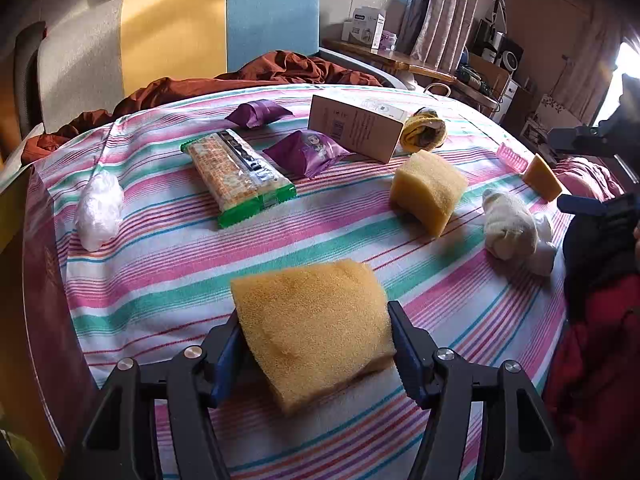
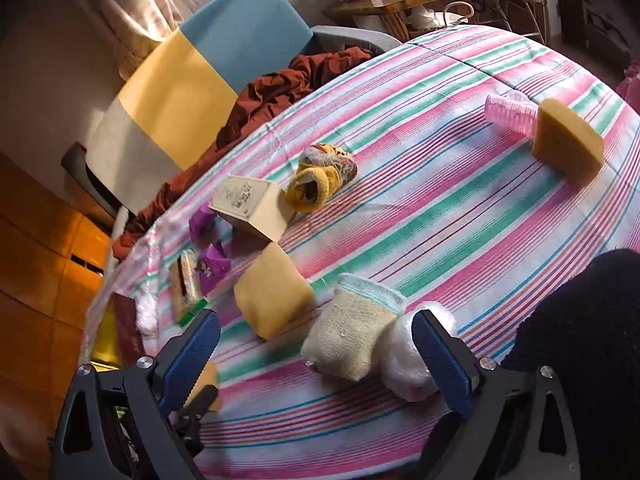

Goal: Organize objects
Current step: 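Grasp the plastic-wrapped white ball with the right tool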

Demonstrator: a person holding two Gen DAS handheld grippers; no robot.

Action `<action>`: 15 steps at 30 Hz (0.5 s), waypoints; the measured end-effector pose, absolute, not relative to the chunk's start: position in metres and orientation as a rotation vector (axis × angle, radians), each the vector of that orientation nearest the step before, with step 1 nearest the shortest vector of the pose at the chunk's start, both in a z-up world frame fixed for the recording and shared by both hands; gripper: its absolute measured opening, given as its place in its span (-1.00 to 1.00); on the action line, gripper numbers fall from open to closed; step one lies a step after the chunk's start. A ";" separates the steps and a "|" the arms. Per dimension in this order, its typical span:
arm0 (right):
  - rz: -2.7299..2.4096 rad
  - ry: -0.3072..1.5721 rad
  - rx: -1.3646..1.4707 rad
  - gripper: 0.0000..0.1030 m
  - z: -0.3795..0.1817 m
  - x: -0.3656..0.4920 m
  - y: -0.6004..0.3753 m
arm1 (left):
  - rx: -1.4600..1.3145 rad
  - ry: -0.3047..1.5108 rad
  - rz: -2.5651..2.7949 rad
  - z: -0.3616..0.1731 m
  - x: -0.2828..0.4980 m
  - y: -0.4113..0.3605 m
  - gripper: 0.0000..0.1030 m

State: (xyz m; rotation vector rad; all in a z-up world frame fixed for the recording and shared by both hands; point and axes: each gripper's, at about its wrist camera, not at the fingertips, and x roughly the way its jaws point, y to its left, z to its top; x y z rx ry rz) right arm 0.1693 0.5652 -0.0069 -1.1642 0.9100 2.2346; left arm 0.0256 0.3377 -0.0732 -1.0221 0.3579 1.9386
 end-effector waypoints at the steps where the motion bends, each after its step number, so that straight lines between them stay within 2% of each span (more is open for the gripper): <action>1: 2.233 0.786 -1.229 0.87 -0.002 0.165 0.562 | -1.022 0.355 1.933 -0.073 0.025 0.335 0.27; 7: 2.213 0.203 -1.673 0.80 -0.001 0.158 0.541 | -0.991 0.340 1.928 -0.076 0.025 0.331 0.28; 15: 2.027 -0.073 -2.052 0.80 -0.050 0.131 0.544 | -0.986 0.330 1.925 -0.076 0.024 0.331 0.30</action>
